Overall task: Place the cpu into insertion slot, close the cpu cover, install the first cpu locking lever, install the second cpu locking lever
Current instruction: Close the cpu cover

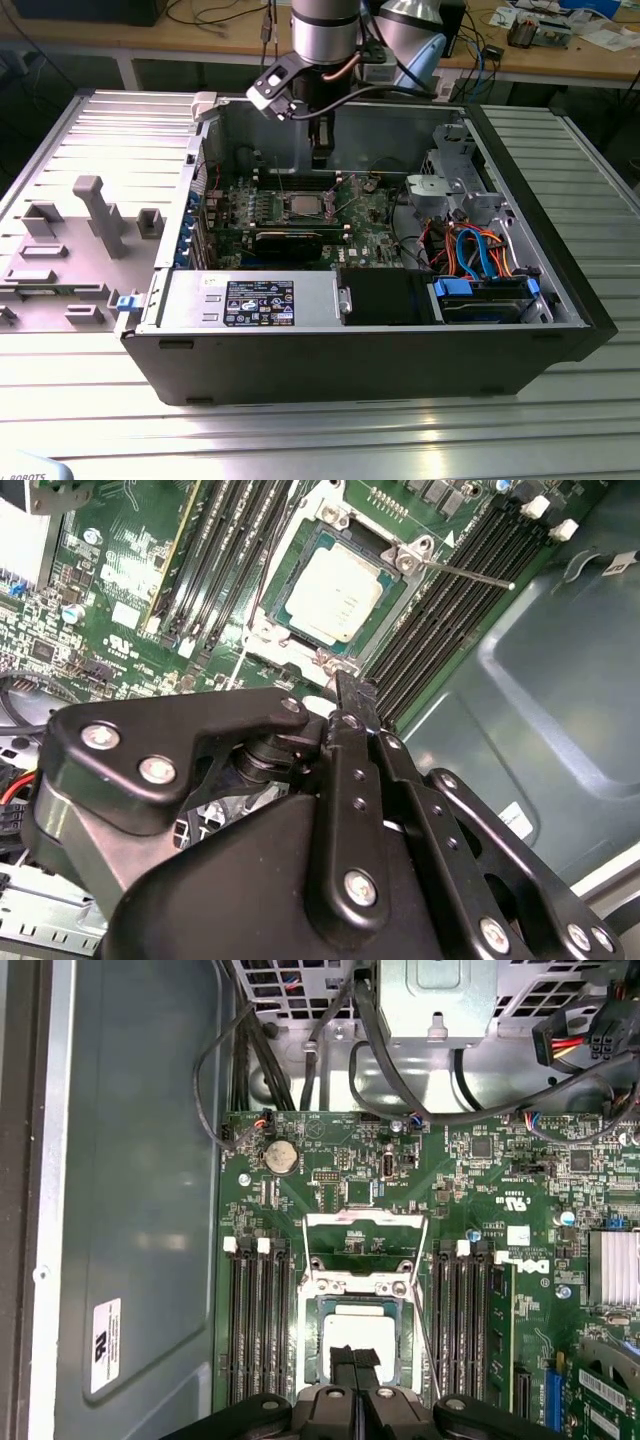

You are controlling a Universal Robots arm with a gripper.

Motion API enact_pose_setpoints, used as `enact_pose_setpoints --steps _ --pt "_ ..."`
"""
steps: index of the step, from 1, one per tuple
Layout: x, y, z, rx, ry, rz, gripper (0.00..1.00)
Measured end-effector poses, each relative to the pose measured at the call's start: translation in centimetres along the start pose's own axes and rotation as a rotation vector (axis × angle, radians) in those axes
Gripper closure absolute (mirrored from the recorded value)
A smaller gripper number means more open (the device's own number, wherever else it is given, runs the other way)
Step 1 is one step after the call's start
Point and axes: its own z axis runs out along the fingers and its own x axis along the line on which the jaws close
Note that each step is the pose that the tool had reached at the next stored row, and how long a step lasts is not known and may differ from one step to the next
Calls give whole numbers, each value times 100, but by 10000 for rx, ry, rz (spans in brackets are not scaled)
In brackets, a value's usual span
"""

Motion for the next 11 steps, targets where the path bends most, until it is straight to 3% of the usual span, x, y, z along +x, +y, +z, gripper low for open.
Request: enact_pose_setpoints --steps 11 --pt "8 44 2 1 -1 1 89"
